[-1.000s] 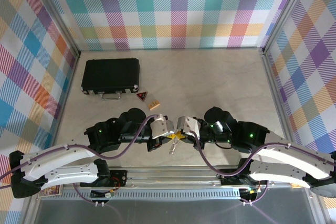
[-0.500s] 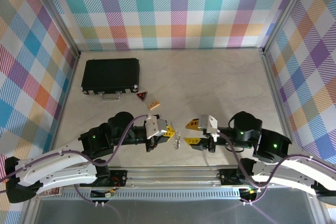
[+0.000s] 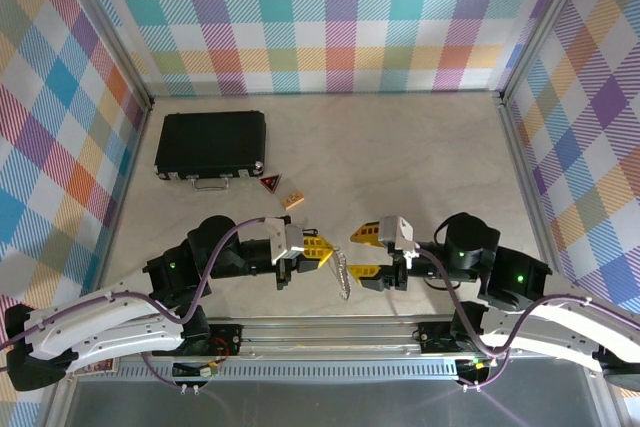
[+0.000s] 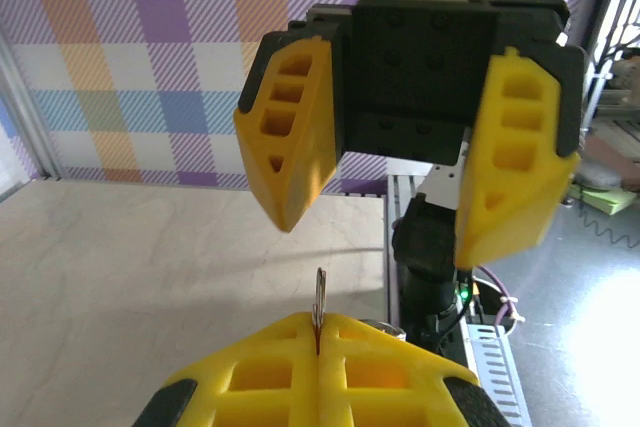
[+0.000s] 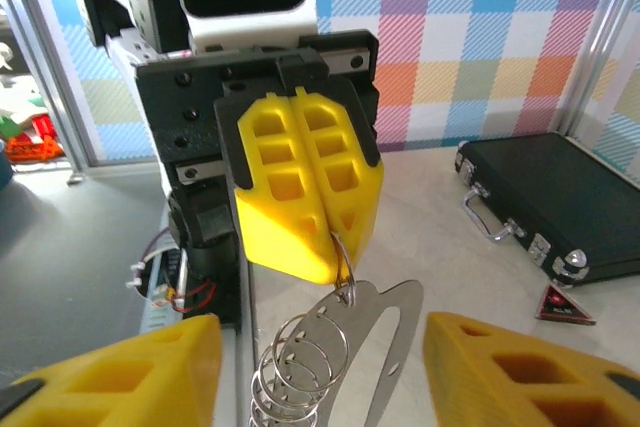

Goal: Put the keys on the keyring

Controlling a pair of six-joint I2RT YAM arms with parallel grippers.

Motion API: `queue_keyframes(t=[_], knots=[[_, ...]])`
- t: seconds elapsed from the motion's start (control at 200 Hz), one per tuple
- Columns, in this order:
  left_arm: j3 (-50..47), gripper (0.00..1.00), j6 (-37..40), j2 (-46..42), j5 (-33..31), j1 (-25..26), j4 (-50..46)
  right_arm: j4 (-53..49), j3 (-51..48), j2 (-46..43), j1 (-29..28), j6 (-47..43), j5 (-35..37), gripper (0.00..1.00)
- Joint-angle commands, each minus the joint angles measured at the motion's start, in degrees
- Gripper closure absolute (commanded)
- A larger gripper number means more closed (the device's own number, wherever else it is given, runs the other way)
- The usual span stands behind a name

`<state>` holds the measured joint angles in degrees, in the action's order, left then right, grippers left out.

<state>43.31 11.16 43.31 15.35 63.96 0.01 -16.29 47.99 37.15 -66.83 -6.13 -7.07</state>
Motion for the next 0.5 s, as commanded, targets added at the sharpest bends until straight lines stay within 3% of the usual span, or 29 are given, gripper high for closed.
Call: queue_keyframes(t=[0.0, 0.285, 0.495], knots=[[-0.33, 1.0, -0.6, -0.92, -5.36, -0.42, 0.76, 1.6, 2.11, 0.92, -0.11, 2.44, 3.39, 0.39], [-2.09, 1.0, -0.48, -4.75, -10.36, -0.46, -2.01, -0.87, 4.75, 6.76, 5.62, 7.05, 1.85, 0.25], [-1.37, 1.0, -1.55, -7.12, -13.59, -0.48, -7.0, 1.24, 3.96, 9.41, 14.57, 12.23, -3.22, 0.18]])
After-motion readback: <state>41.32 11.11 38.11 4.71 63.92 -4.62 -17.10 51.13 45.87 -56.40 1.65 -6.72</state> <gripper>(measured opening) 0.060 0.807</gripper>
